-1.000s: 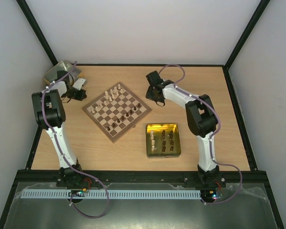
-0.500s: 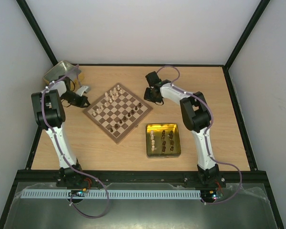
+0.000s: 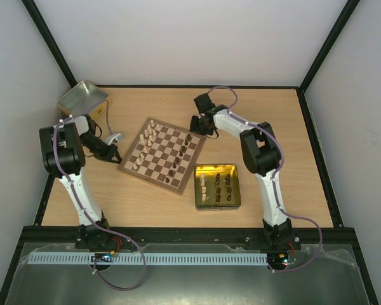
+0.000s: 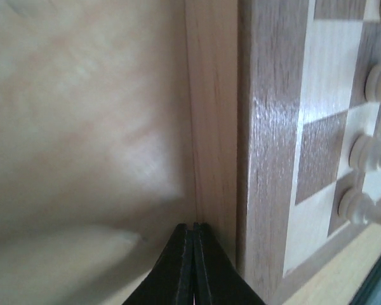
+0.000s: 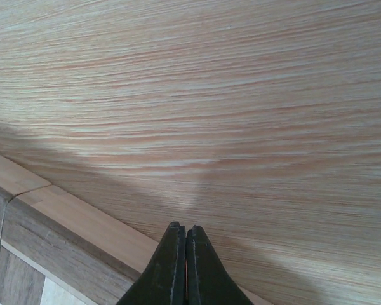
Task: Set up the chess pieces on the board
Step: Move the chessboard to the center of the board.
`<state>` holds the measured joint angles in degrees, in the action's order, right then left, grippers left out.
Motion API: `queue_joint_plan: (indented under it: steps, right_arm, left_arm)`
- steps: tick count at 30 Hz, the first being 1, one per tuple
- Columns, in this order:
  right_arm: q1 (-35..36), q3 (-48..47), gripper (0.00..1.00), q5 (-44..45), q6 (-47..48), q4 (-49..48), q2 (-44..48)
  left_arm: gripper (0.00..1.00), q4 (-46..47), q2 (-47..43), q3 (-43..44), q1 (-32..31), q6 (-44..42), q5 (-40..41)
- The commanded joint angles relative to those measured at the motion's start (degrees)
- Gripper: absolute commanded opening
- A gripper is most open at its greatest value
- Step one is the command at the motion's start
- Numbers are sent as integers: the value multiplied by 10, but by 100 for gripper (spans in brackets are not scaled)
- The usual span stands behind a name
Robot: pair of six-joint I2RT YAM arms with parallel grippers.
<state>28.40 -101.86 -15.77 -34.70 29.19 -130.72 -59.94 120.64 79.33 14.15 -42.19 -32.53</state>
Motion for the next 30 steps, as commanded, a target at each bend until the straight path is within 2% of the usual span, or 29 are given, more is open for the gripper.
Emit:
queue_joint_plan:
  steps: [1, 17, 30]
  right_arm:
    - [6, 14, 2, -23, 20, 9, 12]
    - [69, -24, 2, -55, 56, 35, -24]
    - [88, -12, 2, -53, 67, 43, -19]
  left_arm:
    - [2, -44, -35, -48, 2, -33, 25]
    - [2, -108, -116, -146, 75, -131, 32]
    - [2, -114, -127, -225, 77, -180, 52]
